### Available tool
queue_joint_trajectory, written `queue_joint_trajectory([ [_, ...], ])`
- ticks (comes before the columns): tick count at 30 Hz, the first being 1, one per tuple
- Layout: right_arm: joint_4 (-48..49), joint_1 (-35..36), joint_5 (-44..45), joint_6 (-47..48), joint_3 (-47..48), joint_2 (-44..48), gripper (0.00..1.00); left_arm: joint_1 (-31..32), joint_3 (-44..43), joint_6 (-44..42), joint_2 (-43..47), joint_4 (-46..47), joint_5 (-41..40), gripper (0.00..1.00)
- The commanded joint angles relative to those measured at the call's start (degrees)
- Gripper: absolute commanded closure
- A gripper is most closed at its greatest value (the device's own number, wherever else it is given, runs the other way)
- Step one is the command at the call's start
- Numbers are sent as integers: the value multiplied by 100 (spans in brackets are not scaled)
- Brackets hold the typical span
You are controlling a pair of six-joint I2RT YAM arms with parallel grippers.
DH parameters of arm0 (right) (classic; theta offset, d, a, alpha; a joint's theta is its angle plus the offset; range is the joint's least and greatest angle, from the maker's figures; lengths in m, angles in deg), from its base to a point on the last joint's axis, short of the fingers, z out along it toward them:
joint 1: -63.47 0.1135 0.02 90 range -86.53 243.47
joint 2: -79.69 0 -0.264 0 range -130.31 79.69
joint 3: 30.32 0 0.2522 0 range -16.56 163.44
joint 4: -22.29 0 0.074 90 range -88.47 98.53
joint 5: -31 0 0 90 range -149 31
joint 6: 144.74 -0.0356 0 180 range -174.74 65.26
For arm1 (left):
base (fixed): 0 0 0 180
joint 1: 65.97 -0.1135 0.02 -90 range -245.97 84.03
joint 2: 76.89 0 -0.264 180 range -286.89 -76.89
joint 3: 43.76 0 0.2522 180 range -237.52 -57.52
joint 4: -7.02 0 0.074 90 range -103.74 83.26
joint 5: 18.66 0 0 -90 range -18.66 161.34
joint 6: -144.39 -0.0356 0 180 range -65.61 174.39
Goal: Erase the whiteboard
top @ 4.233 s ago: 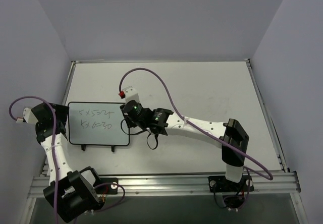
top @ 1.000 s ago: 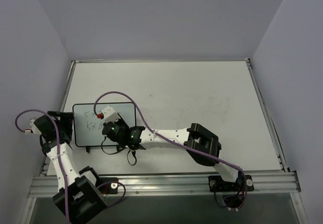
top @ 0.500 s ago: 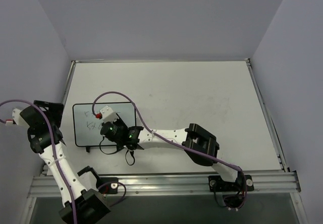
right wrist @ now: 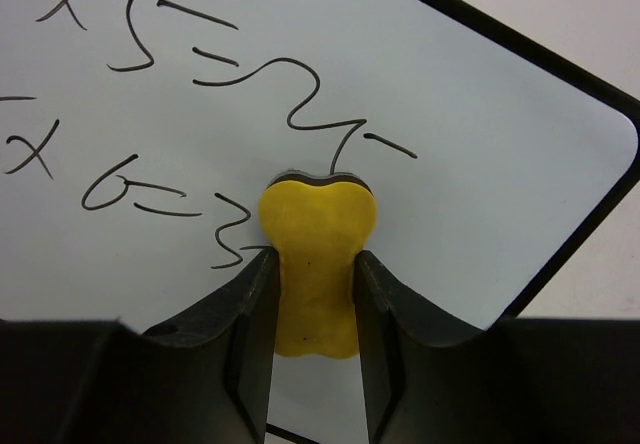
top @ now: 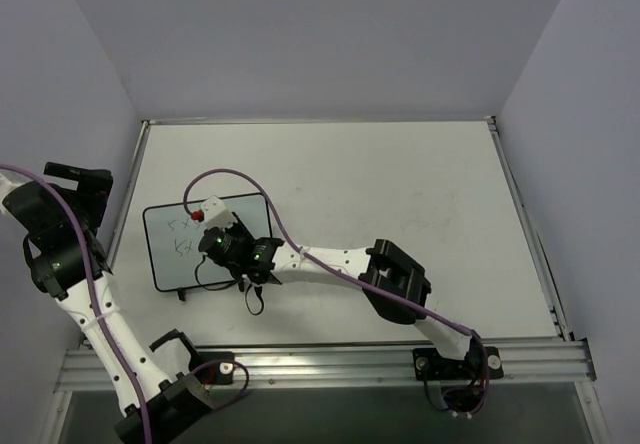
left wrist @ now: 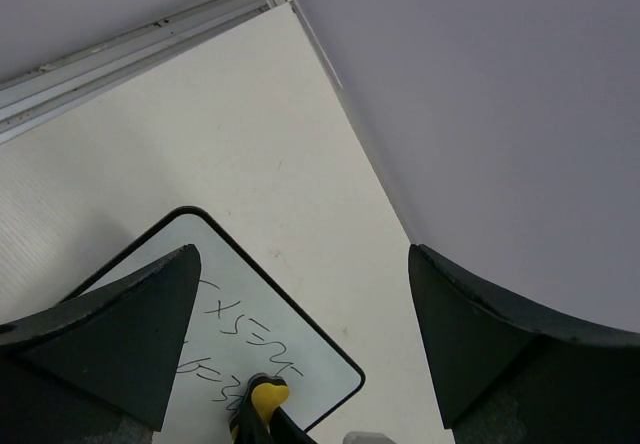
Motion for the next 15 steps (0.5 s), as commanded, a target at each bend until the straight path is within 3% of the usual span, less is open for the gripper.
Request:
queue_joint_trajectory([
  [1,-204,-139,390,102,196,-40,97,13,-641,-235,9,-234,366,6],
  [15,315,106,-49,85,29,-241,97,13,-448,-15,9,47,692,6],
])
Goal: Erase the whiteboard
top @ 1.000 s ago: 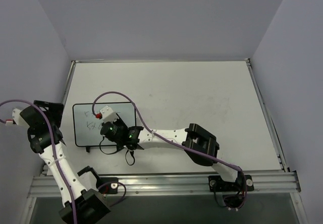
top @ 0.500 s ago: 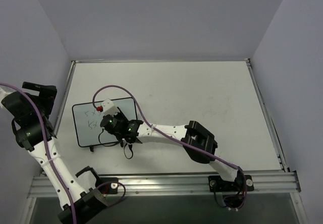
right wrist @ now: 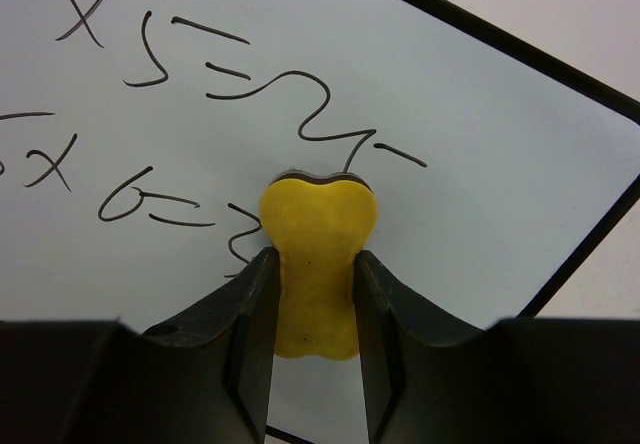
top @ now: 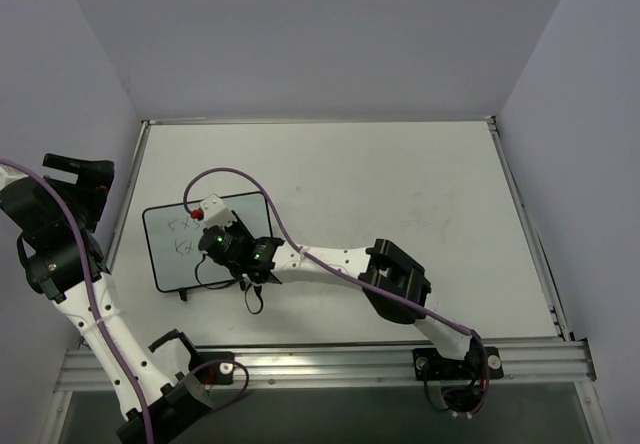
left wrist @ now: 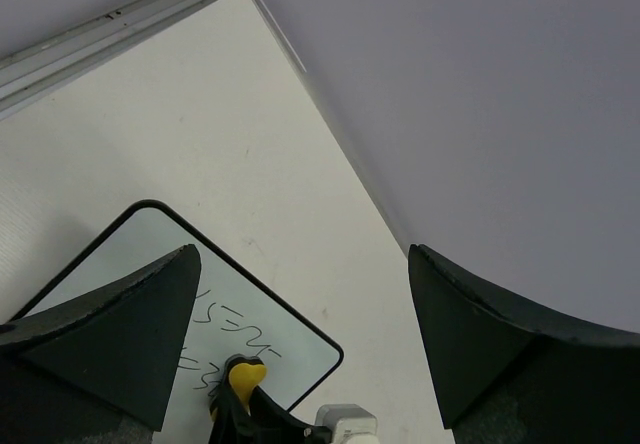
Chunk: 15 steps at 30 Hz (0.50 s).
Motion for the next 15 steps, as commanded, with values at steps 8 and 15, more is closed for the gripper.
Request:
queue_joint_trajectory([
  [8,306,147,-260,-152,-174,-194,97,13,862,180,-144,674,27,6],
  [15,342,138,-331,-170,-342,-106,97,4,2075,355,-435,1701,-201,5],
])
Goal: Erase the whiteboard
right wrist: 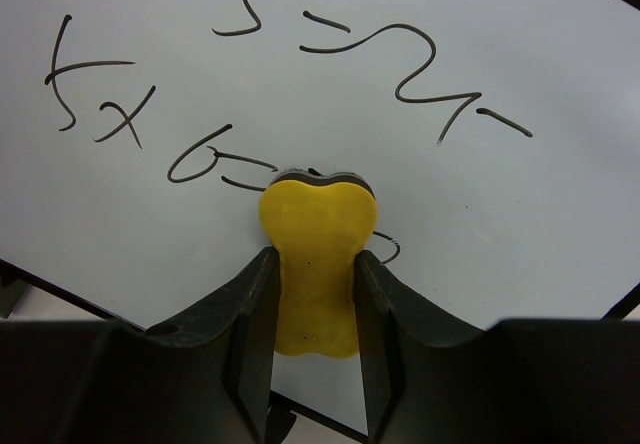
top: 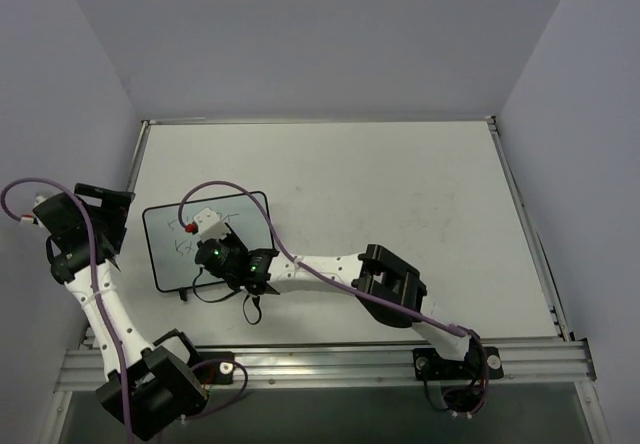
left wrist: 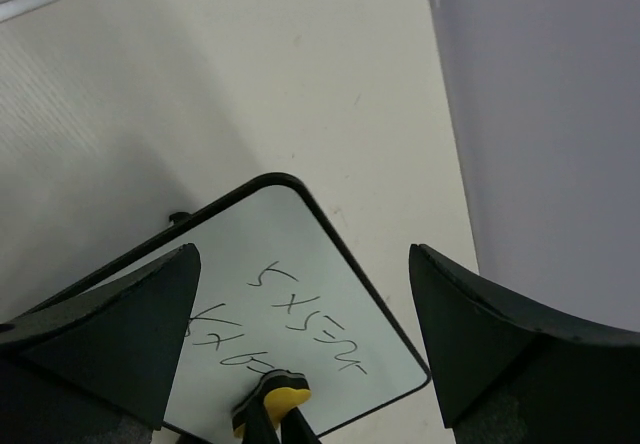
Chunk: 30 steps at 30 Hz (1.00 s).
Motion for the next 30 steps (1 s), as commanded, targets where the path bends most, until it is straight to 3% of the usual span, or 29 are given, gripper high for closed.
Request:
queue_joint_trajectory([
  [1,-76,-37,-114,-113,-167,49,97,4,370,185,-26,924,-184,5],
  [11,-93,-81,-167,-104,-352,84,97,-13,1663,431,-431,2410,-211,0],
  [21,-208,-178,-176,-148,-378,120,98,-5,2174,792,-510,3631,-255,0],
  [26,-260,-178,-193,-157,-290,76,98,-5,1955,853,-457,3598,-290,4],
  [30,-295,-178,-176,-139,-238,49,98,13,1297,652,-667,2459,-518,4],
])
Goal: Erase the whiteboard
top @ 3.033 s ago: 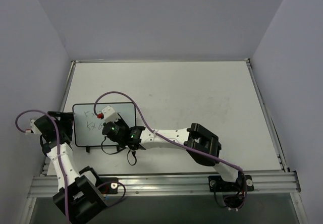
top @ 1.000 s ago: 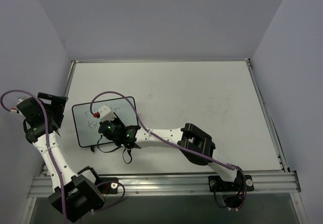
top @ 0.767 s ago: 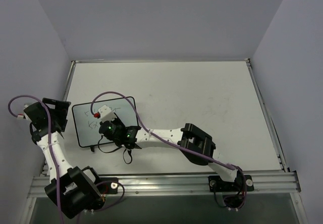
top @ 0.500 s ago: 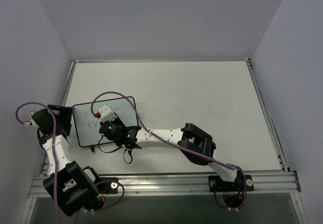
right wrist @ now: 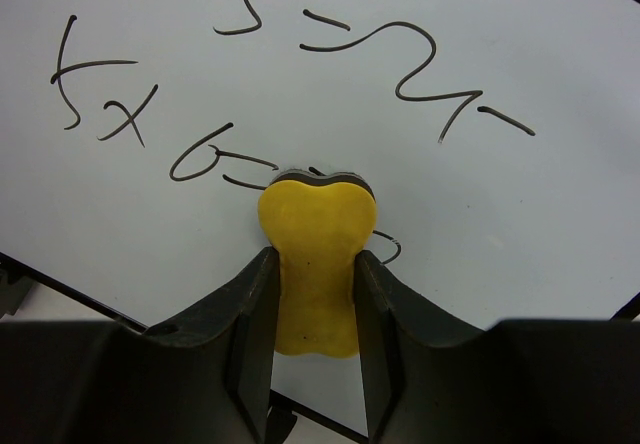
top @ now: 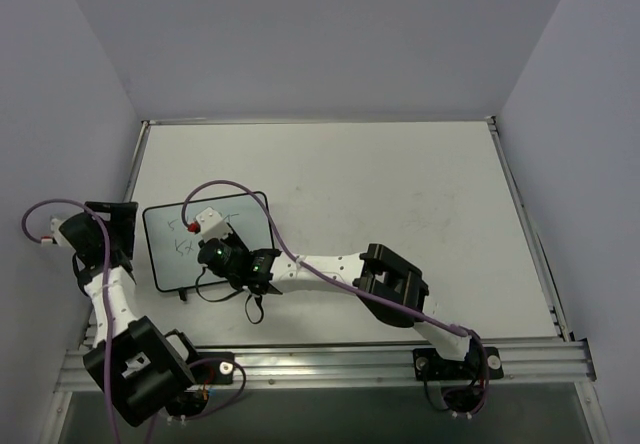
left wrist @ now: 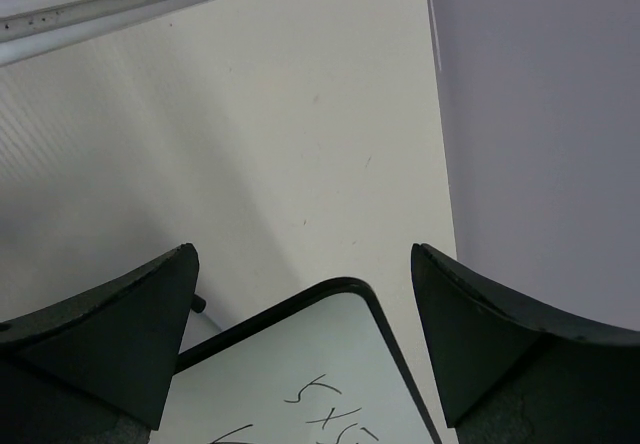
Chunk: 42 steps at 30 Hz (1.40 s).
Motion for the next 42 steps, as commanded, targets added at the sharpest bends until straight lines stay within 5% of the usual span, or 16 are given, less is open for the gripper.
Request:
queue_joint_trajectory([
  [1,-492,-130,-67,-100,-30,-27,98,9,-778,-205,-259,-572,-226,3],
  [6,-501,-138,-93,-109,5,-62,98,140,-1419,-364,-751,-1187,-121,0],
  [20,-378,-173,-93,-162,-144,-18,98,325,-3328,-2007,-2105,-3752,-260,18],
  [42,-62,-261,-216,-302,-214,8,98,421,-4611,-2271,-2571,-5213,-436,17],
])
